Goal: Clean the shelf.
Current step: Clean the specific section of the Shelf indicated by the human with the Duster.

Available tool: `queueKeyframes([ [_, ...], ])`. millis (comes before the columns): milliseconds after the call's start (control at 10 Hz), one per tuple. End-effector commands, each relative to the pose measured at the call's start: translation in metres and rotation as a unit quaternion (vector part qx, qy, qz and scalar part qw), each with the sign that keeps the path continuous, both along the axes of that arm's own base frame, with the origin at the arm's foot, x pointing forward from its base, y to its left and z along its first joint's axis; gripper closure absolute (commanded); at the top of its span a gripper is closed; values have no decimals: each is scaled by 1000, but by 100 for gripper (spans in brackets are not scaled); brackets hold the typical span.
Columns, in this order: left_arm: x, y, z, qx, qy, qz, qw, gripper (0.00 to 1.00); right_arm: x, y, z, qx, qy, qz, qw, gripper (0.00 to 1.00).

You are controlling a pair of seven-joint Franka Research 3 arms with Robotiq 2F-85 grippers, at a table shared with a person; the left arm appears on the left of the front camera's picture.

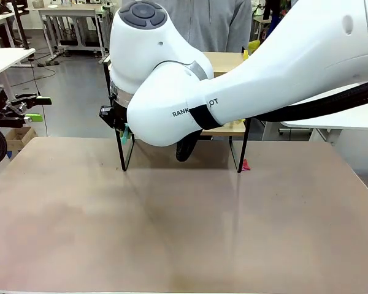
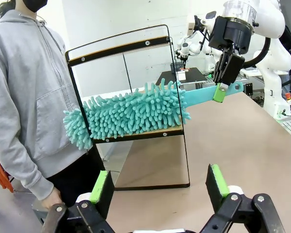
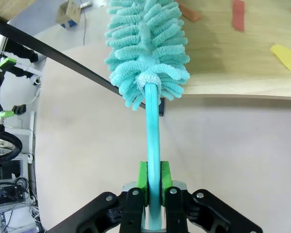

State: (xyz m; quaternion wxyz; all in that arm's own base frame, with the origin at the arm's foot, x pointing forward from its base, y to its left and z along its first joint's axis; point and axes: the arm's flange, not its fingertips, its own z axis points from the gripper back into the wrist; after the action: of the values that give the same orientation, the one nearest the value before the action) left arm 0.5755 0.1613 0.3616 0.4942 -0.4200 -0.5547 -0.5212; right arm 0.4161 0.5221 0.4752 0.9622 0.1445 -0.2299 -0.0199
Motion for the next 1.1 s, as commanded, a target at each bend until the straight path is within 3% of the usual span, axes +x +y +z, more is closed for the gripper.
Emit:
queueKeyframes([
  [0,-2,-3,2,3,-3,1,1000,0,-4,-20,7,-5,2,11,1000,87],
  [500,-2,-3,2,3,-3,1,1000,0,-26,-119,16,-14,51,-15,998,87],
  [1000,-2,-3,2,3,-3,1,1000,0,-45,-211,11,-55,67,-72,994,87],
])
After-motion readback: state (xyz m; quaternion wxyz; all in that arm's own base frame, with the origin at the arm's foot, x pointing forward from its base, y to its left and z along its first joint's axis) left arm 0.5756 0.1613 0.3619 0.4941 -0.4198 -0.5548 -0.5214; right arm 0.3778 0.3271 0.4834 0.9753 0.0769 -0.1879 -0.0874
